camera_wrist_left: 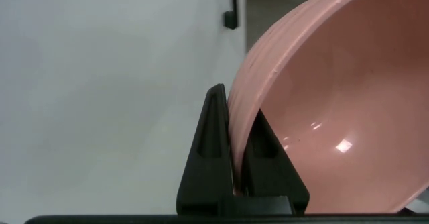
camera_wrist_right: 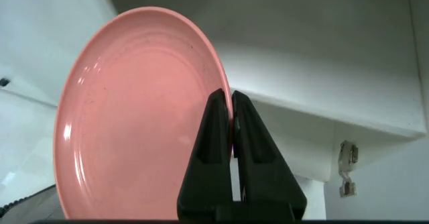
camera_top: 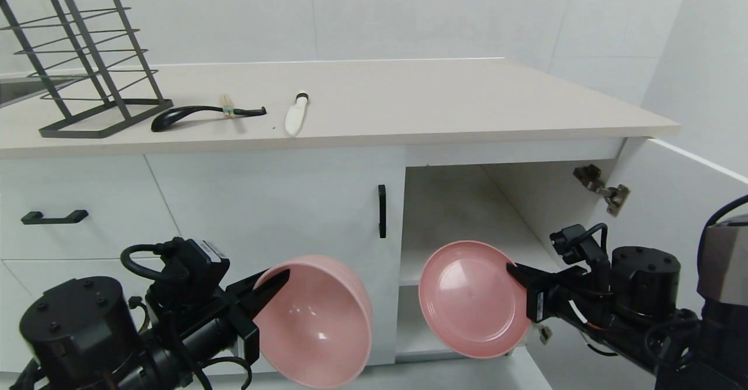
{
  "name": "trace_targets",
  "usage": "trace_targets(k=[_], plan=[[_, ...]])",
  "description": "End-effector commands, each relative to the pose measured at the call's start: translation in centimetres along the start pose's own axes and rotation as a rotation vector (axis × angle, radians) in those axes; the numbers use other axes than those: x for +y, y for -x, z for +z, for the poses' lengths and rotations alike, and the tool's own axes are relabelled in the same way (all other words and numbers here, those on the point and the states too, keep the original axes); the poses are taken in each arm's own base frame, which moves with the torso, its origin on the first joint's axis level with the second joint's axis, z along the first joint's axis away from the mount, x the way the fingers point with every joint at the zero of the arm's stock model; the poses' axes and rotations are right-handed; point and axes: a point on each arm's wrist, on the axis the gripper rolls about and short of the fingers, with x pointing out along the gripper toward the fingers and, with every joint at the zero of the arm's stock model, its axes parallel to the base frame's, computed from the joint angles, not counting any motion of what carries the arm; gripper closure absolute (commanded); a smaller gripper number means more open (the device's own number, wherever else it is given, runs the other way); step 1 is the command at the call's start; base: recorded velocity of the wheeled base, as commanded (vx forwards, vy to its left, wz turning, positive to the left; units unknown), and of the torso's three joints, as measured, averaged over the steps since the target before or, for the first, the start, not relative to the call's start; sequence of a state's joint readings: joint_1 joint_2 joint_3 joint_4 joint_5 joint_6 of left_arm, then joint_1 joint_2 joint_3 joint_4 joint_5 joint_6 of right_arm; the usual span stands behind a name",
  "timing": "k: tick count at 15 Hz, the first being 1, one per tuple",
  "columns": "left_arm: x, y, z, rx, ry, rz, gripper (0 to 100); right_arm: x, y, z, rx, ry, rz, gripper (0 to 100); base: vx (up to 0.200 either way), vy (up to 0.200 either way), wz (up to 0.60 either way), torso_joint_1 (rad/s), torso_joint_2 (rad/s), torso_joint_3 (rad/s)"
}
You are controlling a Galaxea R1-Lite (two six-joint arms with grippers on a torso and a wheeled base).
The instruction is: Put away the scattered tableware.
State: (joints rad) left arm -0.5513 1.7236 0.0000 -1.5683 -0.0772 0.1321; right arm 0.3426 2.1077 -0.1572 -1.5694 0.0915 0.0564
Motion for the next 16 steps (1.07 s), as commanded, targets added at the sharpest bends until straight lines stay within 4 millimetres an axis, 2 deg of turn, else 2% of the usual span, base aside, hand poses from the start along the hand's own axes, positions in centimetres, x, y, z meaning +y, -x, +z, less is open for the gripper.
trace_targets(k=[1,9,11,14,16], plan=[[-0.2,-0.2,-0.2,0.012,-0.001,-0.013,100,0.0,0.0,0.1,-0.004,0.0,0.002,100,0.0,0.0,0.0,0.002,0.01,-0.051],[-0.6,-0.1,0.0,-0.001,-0.006,-0.032,100,-0.1,-0.5,-0.2,0.005,-0.002,-0.002,100,0.0,0.0,0.0,0.0,0.0,0.0],[-0.6,0.0,0.1,-0.007,-0.007,-0.032,100,-0.4,-1.4,-0.5,0.012,-0.005,-0.009,100,0.0,0.0,0.0,0.0,0.0,0.0],[-0.6,0.1,0.2,-0.013,-0.007,-0.031,100,-0.8,-3.9,-0.3,-0.026,-0.003,-0.011,100,0.0,0.0,0.0,0.0,0.0,0.0],[-0.6,0.1,0.3,-0.019,-0.007,-0.03,100,-0.8,-4.2,-0.3,-0.031,-0.003,-0.01,100,0.0,0.0,0.0,0.0,0.0,0.0]])
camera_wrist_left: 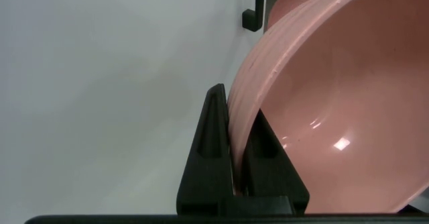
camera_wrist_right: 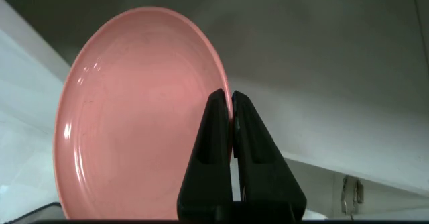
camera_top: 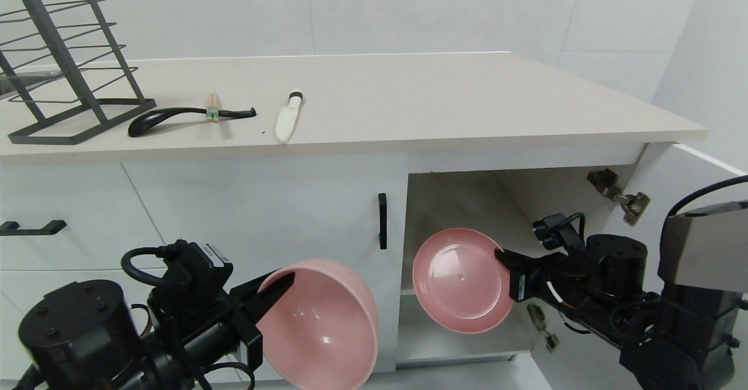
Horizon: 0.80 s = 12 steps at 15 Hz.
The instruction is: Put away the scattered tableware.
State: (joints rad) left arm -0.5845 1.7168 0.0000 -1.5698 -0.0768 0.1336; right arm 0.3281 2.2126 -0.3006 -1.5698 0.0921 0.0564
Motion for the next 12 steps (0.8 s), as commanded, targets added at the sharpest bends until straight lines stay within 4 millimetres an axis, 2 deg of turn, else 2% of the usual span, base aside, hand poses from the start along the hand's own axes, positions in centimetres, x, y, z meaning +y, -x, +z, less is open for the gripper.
trace_targets(k=[1,4,7,10,12], plan=[[0.0,0.1,0.2,-0.01,-0.001,0.002,100,-0.1,-0.5,-0.4,0.009,-0.001,0.001,100,0.0,0.0,0.0,0.0,0.0,0.0],[0.0,0.1,0.2,-0.01,-0.001,0.002,100,-0.8,-1.7,-0.1,-0.022,-0.007,-0.017,100,0.0,0.0,0.0,0.0,0.0,0.0],[0.0,0.1,0.2,-0.009,-0.001,0.001,100,-3.0,-4.7,0.4,-0.093,-0.016,-0.067,100,0.0,0.0,0.0,0.0,0.0,0.0],[0.0,0.0,0.1,-0.004,0.0,0.001,100,-3.9,-5.8,-1.5,-0.048,-0.039,-0.087,100,0.0,0.0,0.0,0.0,0.0,0.0],[-0.1,0.0,0.1,-0.004,-0.001,-0.006,100,-3.8,-6.3,-1.4,-0.06,-0.092,-0.079,100,0.0,0.0,0.0,0.0,0.0,0.0]])
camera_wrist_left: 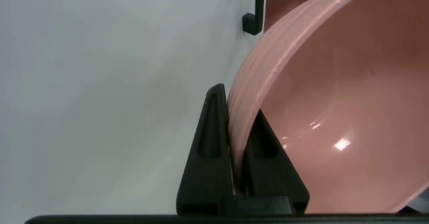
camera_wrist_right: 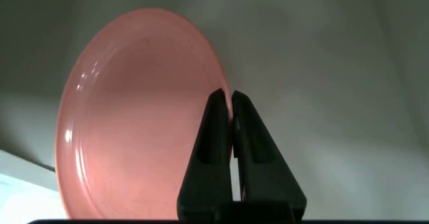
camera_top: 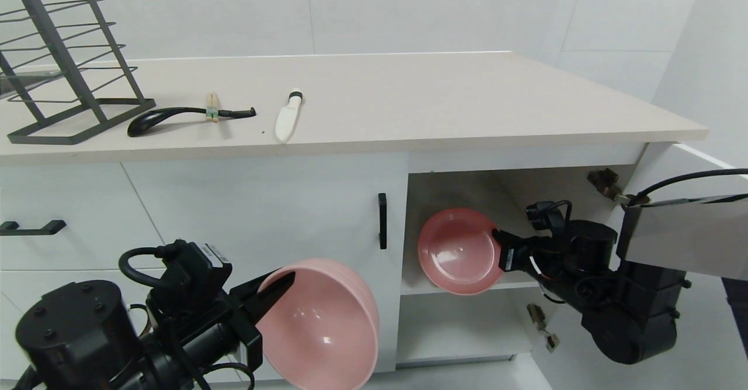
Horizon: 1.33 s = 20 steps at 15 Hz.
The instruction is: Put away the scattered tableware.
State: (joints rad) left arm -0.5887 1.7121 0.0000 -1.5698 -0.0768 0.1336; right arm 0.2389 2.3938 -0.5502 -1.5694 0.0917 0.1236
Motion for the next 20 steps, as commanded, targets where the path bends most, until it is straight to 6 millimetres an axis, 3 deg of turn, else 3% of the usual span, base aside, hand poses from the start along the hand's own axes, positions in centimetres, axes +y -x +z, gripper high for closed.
trace_targets(k=[1,5,7,12,20], plan=[[-0.1,0.0,0.0,0.0,0.0,-0.003,100,0.1,-0.8,-0.5,0.001,-0.056,0.006,100,0.0,0.0,0.0,0.0,0.0,0.0],[-0.2,-0.1,-0.1,0.007,-0.001,-0.01,100,-0.1,-1.2,-1.7,0.031,-0.095,0.0,100,0.0,0.0,0.0,0.0,0.0,0.0],[-0.2,-0.3,-0.3,0.019,0.0,-0.012,100,-0.4,-2.6,-2.6,0.023,-0.118,-0.029,100,0.0,0.0,0.0,0.0,0.0,0.0],[-0.3,-0.6,-0.8,0.043,0.002,-0.015,100,-0.3,-4.2,-2.8,-0.022,-0.2,-0.066,100,0.0,0.0,0.0,0.0,0.0,0.0],[-0.3,-0.9,-1.3,0.069,0.004,-0.019,100,-1.2,-6.2,-4.8,-0.045,-0.295,-0.145,100,0.0,0.0,0.0,0.0,0.0,0.0]])
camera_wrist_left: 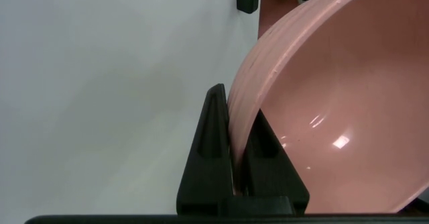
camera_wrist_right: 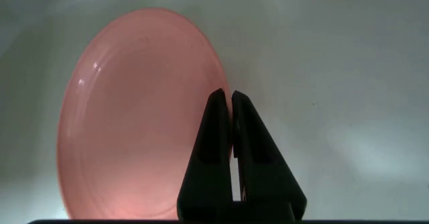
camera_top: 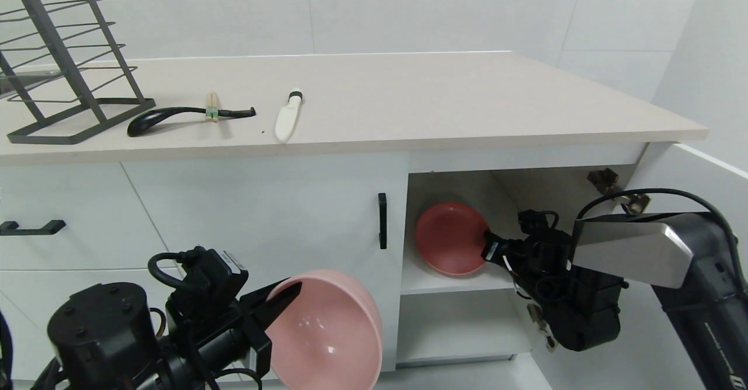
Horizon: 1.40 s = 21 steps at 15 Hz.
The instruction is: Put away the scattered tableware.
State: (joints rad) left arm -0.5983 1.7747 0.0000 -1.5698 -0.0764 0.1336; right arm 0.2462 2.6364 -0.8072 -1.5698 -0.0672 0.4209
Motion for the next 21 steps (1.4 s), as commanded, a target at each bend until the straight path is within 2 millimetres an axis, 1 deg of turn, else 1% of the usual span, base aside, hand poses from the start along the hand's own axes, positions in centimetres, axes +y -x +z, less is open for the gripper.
trace_targets(k=[1,5,8,12,13,16,18,19,20,21], plan=[[0.0,-0.3,-0.4,0.023,0.002,-0.003,100,-0.3,-0.2,-0.7,0.013,-0.001,-0.005,100,0.0,0.0,0.0,0.0,0.0,0.0],[-0.2,-0.5,-0.8,0.041,0.002,-0.009,100,-0.2,-0.3,-0.9,0.014,-0.04,-0.01,100,0.0,0.0,0.0,0.0,0.0,0.0],[-0.3,-0.5,-0.7,0.04,0.0,-0.018,100,-0.3,-0.7,-1.3,0.008,-0.05,-0.014,100,0.0,0.0,0.0,0.0,0.0,0.0],[-0.4,-0.7,-0.9,0.051,0.001,-0.021,100,-0.2,-1.2,-0.9,-0.027,-0.053,-0.031,100,0.0,0.0,0.0,0.0,0.0,0.0],[-0.4,-0.7,-1.0,0.053,0.001,-0.023,100,-0.3,-1.3,-1.1,-0.027,-0.053,-0.034,0,0.0,0.0,0.0,0.0,0.0,0.0],[-0.6,-0.7,-1.0,0.054,-0.002,-0.033,100,-0.1,-1.5,-0.9,-0.039,-0.041,-0.029,0,0.0,0.0,0.0,0.0,0.0,0.0],[-0.7,-0.7,-0.9,0.049,-0.002,-0.034,100,-0.4,-1.4,-0.7,-0.041,-0.027,-0.038,0,0.0,0.0,0.0,0.0,0.0,0.0],[-0.7,-0.6,-0.8,0.045,-0.003,-0.033,100,-0.7,-1.0,0.2,-0.053,-0.003,-0.051,0,0.0,0.0,0.0,0.0,0.0,0.0],[-0.7,-0.6,-0.7,0.041,-0.004,-0.033,100,-0.6,0.2,1.6,-0.053,0.064,-0.058,0,0.0,0.0,0.0,0.0,0.0,0.0],[-0.6,-0.5,-0.6,0.032,-0.005,-0.032,100,-0.5,1.8,2.2,-0.027,0.114,-0.069,0,0.0,0.0,0.0,0.0,0.0,0.0]])
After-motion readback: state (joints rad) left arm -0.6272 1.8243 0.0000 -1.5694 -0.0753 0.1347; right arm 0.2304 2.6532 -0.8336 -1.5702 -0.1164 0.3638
